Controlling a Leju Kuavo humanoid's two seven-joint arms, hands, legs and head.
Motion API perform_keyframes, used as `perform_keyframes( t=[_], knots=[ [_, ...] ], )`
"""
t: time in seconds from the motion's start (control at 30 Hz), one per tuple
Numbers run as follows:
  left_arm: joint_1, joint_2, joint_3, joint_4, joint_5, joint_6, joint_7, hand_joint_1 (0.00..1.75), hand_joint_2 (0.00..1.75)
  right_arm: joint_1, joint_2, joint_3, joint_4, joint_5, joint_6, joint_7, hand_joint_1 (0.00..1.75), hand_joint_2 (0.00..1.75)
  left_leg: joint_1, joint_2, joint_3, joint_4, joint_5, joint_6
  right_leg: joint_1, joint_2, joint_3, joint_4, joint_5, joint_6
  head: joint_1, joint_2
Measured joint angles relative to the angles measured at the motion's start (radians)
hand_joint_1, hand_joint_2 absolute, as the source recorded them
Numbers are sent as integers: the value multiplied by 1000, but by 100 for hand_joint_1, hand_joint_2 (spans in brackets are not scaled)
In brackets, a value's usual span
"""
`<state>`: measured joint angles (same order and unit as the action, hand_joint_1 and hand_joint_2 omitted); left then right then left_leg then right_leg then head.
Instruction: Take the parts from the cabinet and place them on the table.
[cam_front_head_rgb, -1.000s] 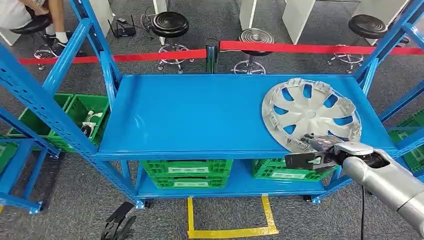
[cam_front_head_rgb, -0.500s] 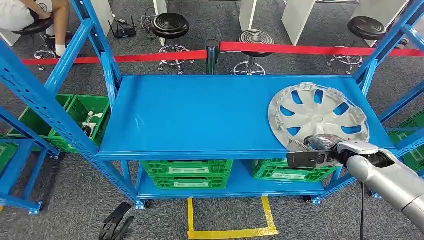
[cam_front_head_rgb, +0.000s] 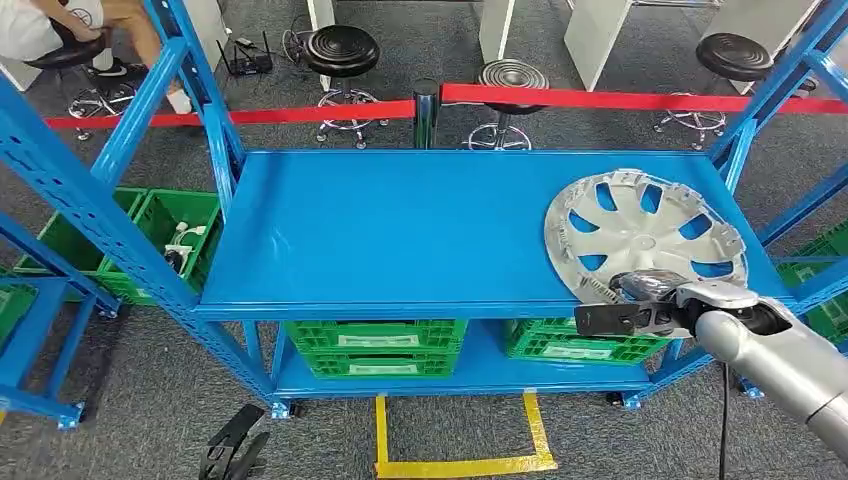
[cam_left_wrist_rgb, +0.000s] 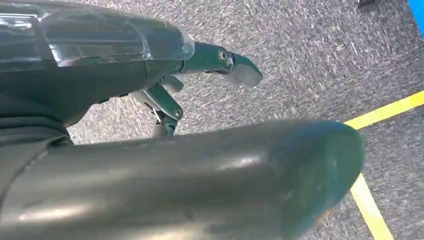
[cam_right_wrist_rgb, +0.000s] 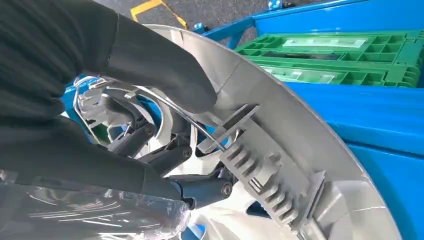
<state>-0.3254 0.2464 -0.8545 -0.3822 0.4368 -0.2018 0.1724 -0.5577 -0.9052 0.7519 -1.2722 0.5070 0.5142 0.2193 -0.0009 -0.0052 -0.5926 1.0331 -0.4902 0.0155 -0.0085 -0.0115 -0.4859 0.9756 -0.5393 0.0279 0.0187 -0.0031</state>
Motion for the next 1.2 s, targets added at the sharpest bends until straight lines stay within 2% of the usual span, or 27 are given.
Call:
perform_keyframes(
  t=[0.13,0.2,0.33,0.5,0.7,0.77,0.97,1.2],
  knots=[
    [1,0,0,0,14,6,-2,0,0,-15,5,3,13,-15,-14,-5,175,175,0,6,-1,0,0,0,0,1,2,0,0,0,0,0],
    [3,0,0,0,27,8,-4,0,0,-38,19,3,37,-16,-43,-24,175,175,-1,12,-1,-1,0,0,0,2,2,1,1,1,0,0],
    [10,3,0,0,50,5,-15,0,0,-110,73,-18,108,-14,-128,-69,175,175,-1,29,-2,-1,0,0,0,14,-3,2,4,3,1,0],
    [10,3,0,0,54,6,-9,0,0,-165,125,-48,168,-15,-165,-84,175,175,-1,36,-1,-2,-1,2,0,19,-4,2,5,3,0,0],
    [14,13,0,1,47,-16,-47,0,0,-204,173,-132,214,-18,-288,-166,175,175,-2,37,-3,-3,-2,2,0,22,-8,3,4,3,-1,0],
    [15,14,0,2,42,-18,-57,0,0,-219,189,-169,222,-25,-309,-183,175,175,-2,37,-3,-4,-2,2,0,21,-8,3,4,3,0,0],
    [17,16,0,0,31,-19,-55,0,0,-265,230,-262,217,-39,-323,-187,175,175,-2,37,-3,-4,-2,2,0,22,-9,3,4,2,-1,0],
    [17,15,0,0,30,-18,-47,0,0,-285,264,-326,205,-45,-323,-185,175,175,-1,33,-3,-5,-2,2,0,21,-9,3,4,2,-1,0]
  ],
)
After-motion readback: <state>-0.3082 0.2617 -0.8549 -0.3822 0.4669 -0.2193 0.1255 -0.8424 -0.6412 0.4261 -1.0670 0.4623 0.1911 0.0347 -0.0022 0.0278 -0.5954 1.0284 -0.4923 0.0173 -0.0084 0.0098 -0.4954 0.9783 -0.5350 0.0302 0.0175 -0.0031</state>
